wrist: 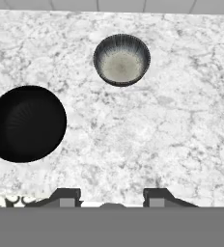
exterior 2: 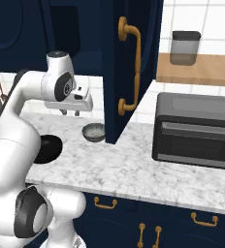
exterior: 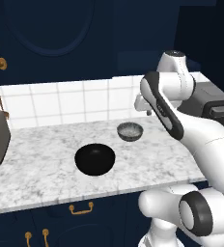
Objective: Pick up the bowls on the counter and stack them on top of one another in the open cabinet. Place the smaller bowl on top of the larger bowl.
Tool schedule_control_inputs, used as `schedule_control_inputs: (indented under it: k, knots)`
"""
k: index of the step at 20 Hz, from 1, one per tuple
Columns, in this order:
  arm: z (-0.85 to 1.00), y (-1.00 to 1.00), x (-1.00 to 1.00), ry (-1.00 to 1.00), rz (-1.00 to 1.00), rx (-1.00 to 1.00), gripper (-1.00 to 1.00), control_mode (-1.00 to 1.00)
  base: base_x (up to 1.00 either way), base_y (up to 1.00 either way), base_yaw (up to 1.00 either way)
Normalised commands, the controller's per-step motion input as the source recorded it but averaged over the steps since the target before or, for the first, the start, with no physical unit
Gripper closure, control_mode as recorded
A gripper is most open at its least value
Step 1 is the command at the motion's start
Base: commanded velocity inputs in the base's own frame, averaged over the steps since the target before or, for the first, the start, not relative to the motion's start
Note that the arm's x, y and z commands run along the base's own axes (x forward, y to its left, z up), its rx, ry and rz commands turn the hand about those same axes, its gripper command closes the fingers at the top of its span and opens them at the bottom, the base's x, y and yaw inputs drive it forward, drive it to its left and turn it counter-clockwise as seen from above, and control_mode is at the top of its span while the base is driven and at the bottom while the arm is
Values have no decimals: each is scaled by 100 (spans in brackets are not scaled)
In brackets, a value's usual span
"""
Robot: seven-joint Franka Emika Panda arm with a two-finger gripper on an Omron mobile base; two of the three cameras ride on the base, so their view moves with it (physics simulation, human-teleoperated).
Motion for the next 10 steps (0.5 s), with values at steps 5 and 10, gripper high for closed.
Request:
schedule_control_inputs:
  k: [5, 10]
  knots:
    - [-58, -2, 33, 6, 0, -13, -100, -100, 0, 0, 0]
    - [-98, 33, 88, -4, 0, -13, -100, -100, 0, 0, 0]
